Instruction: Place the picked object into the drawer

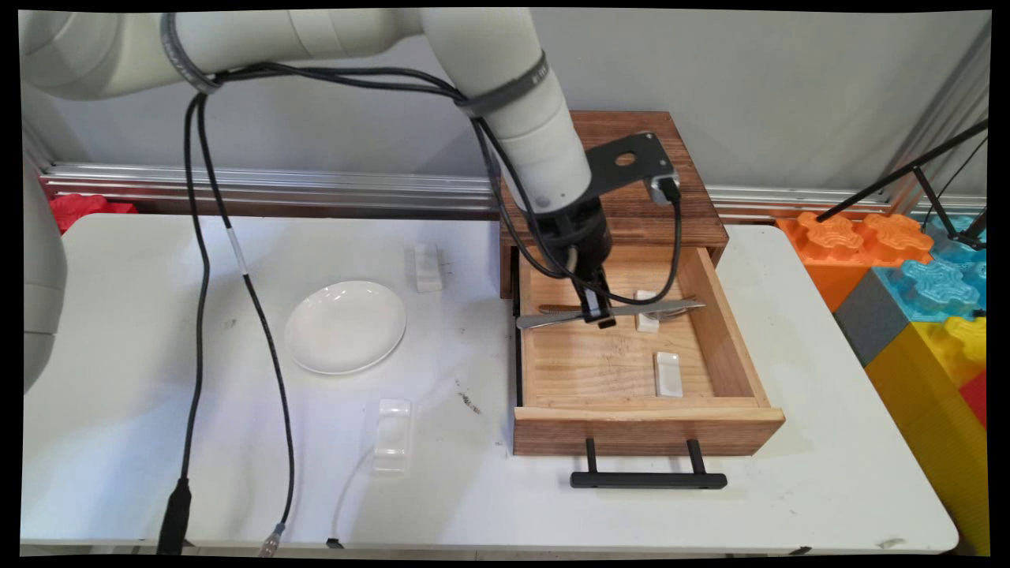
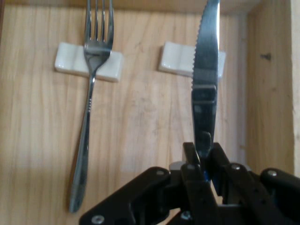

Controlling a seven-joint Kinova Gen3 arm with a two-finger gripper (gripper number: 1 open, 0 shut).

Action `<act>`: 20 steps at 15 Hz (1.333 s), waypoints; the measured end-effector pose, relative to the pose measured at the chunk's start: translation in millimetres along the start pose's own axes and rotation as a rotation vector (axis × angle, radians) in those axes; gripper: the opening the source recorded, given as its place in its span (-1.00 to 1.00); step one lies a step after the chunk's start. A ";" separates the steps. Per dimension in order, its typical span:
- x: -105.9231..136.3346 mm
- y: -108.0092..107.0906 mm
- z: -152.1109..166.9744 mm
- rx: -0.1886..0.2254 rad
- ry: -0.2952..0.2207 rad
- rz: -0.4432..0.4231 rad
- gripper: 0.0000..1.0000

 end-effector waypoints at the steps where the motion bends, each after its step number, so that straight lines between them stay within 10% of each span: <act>1: 3.1 0.0 7.2 0.002 0.004 -0.001 -1.00; 20: 16.4 7.7 57.3 0.000 0.062 0.003 -1.00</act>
